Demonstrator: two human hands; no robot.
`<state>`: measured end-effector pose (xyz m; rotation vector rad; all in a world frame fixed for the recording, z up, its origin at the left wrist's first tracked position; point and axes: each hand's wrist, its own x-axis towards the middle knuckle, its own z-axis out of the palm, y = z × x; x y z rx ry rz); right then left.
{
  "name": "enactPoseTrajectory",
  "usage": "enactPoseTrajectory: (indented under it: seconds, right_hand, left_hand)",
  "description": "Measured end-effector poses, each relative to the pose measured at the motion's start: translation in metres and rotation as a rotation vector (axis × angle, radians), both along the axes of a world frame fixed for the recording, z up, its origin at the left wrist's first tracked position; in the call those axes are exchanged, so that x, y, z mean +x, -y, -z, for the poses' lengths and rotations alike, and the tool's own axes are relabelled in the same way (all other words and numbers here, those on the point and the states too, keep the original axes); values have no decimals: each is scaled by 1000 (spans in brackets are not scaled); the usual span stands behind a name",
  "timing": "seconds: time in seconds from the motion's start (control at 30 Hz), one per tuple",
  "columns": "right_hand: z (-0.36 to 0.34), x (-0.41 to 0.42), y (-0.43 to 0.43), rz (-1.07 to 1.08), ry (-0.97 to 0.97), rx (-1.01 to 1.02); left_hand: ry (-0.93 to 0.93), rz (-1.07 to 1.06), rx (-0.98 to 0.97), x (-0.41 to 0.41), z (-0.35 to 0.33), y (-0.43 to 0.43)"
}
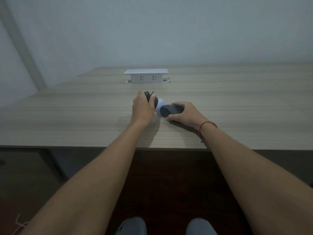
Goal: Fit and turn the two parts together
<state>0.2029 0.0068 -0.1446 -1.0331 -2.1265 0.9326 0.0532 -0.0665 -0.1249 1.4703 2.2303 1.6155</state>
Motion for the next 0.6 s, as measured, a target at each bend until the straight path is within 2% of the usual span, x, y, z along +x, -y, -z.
enactPoseTrajectory:
  seconds: [0.13, 0.33, 0.5, 0.6]
  right_hand:
    - [2, -2, 0, 11, 24, 22]
    - [1, 1, 2, 35, -23, 28]
    - [2, -1, 2, 39, -29, 19]
    - [2, 0, 2, 19, -47, 23]
  left_hand:
    - [29, 8, 30, 7, 1, 1]
    - [-91, -25, -208, -2, -1, 0]
    - [-77, 27, -51, 4, -12, -6]
    - [-107, 41, -64, 12, -11, -10]
